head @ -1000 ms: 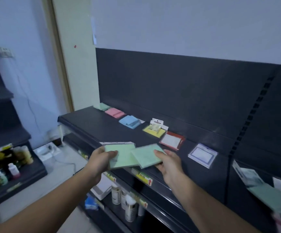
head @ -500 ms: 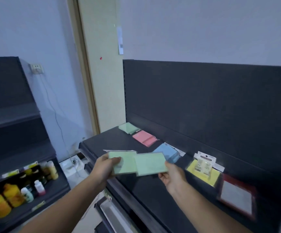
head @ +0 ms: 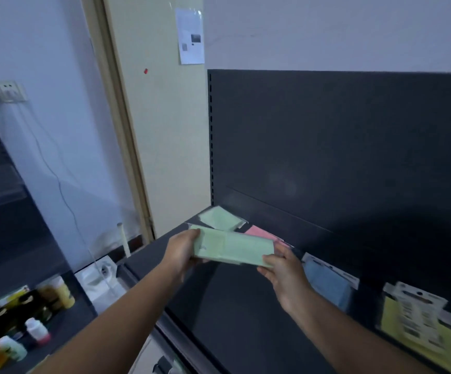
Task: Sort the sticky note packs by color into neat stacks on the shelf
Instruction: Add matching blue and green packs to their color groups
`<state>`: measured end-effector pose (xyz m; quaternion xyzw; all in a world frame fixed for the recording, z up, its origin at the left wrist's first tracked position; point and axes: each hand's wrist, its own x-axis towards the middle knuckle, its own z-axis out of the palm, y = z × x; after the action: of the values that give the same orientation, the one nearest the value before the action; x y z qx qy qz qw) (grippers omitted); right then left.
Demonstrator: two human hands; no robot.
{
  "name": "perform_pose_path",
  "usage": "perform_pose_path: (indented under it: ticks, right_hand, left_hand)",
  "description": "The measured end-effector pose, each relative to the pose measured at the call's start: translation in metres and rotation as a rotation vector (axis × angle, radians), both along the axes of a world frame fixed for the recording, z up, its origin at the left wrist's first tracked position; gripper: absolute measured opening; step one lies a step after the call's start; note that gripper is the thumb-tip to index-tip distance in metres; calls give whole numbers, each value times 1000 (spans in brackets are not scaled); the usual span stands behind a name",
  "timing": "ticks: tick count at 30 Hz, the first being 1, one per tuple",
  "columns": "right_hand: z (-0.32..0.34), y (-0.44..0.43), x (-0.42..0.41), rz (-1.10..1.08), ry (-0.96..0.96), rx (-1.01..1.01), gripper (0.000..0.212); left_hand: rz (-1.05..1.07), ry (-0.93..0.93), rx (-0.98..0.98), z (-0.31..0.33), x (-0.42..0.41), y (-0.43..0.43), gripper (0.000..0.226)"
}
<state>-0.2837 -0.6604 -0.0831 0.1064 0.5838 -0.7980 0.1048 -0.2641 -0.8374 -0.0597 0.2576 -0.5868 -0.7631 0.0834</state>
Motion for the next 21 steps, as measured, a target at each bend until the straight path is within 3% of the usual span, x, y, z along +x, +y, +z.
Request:
perform_pose_path:
  ticks: [7,13,15,19,21]
  right_hand:
    - [1,-73,-73,-128,11,128,44]
    - [-25,-116,-112,-219,-25,243,55]
    - [-34,-127,-117,-244,-20,296,58]
    - [-43,-144,-121,-247,-20,462,59]
    - [-44,-154,-118,-234,14,557,63]
  left_hand:
    - [-265,67,-237,-13,-105,-59,9]
    - [-590,128,-305,-25,-170,-90,25]
    - [-615,135,-301,-36,-182,-90,25]
    - [-544,184,-536,-59,-195,-83,31]
    - [-542,228,-653,-71,-196,-81,23]
